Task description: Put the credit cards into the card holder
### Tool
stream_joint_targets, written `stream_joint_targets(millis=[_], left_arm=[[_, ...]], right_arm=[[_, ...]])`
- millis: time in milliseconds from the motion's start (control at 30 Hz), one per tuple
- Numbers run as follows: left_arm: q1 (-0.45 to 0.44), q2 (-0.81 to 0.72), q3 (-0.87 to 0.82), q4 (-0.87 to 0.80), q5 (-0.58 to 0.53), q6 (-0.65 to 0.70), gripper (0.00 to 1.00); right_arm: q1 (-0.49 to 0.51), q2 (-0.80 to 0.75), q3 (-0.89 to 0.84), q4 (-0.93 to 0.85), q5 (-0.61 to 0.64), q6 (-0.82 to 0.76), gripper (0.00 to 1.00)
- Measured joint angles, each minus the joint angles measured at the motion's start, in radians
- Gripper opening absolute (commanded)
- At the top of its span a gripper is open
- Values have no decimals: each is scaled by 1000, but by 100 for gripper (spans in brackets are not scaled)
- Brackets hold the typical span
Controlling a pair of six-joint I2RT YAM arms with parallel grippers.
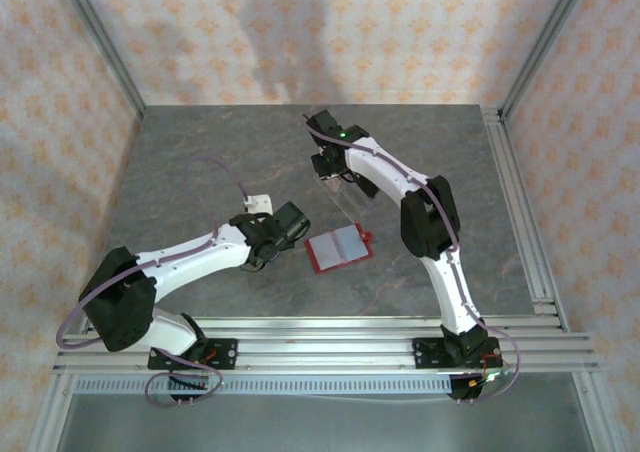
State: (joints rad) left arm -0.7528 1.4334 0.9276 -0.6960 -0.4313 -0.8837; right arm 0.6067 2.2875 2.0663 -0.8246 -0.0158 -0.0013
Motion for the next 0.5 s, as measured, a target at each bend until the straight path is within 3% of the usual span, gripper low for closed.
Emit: stream_joint_targets(millis=[233,500], left_arm=[[0,0,0,0,0,-3,100],[0,0,0,-2,0,-6,100]], right_arm=[[0,79,68,-29,24,-24,27],[1,96,85,-48,29,-43,13]])
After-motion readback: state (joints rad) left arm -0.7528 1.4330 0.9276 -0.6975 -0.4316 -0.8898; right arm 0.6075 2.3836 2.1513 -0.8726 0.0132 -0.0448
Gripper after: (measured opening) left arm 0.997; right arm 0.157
